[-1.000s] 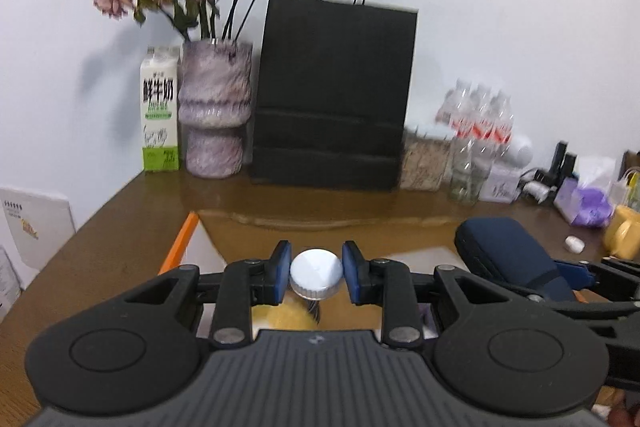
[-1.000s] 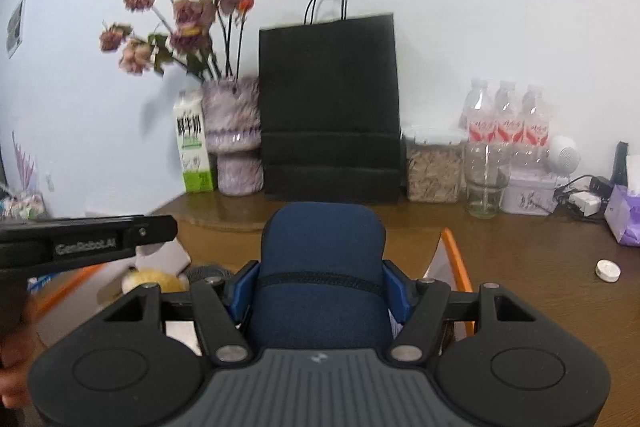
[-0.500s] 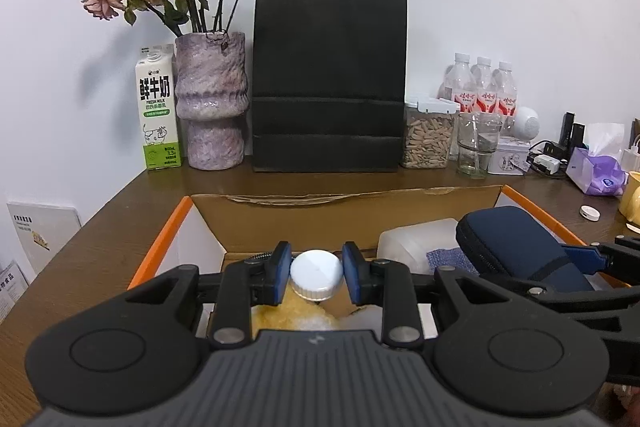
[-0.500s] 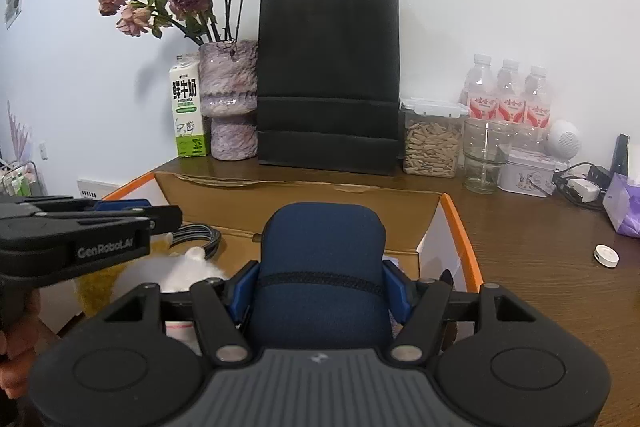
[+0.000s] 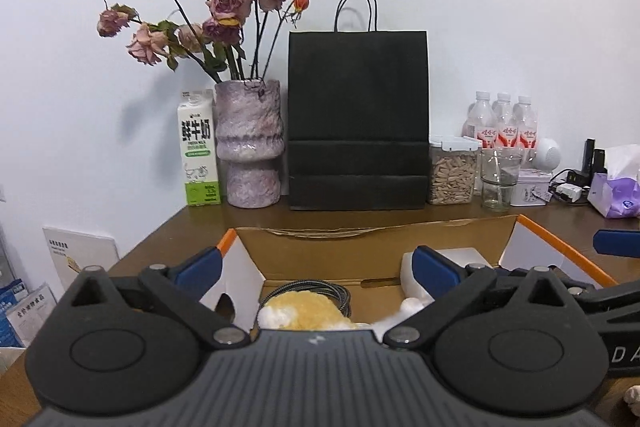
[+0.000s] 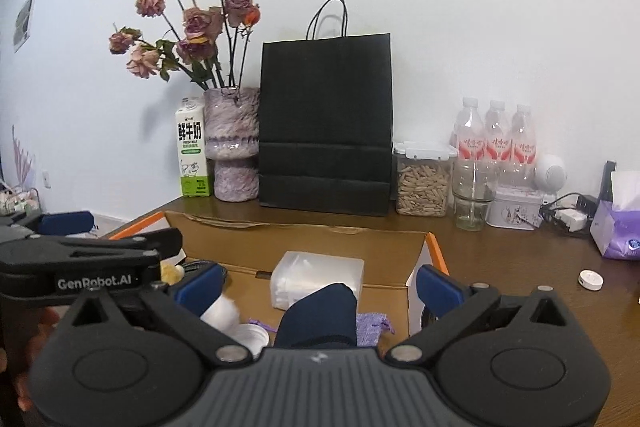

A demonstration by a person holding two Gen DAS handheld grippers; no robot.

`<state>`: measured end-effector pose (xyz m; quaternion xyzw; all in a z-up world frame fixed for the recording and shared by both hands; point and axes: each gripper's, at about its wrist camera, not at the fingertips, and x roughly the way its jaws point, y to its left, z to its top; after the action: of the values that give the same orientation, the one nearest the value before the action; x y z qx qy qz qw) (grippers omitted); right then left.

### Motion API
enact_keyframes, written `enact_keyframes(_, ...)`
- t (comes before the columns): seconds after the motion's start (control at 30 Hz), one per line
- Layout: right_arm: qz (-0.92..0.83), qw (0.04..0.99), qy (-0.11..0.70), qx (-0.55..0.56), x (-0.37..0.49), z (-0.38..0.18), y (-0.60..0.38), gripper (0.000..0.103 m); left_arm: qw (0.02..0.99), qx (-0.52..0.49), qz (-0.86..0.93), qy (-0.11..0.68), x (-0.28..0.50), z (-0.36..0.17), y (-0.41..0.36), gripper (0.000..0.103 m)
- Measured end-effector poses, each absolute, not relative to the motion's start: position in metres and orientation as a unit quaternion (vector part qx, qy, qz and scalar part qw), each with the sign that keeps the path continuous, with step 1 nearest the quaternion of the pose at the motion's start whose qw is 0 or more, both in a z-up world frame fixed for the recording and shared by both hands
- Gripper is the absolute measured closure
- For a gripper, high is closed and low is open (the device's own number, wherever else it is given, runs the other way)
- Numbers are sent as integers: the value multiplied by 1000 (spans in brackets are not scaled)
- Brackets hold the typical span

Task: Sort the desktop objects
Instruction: 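Carry the pouch and white cap into the box and open both grippers, then move both grippers back toward the crumpled tissue and remaining caps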

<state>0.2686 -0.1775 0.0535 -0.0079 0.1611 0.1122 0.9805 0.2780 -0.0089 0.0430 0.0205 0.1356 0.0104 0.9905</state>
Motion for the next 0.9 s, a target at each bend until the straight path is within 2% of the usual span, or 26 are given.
enact_keyframes(0.9, 118, 983, 136, -30, 239, 58, -179, 0, 993, 18, -12, 118, 250, 43, -9, 0)
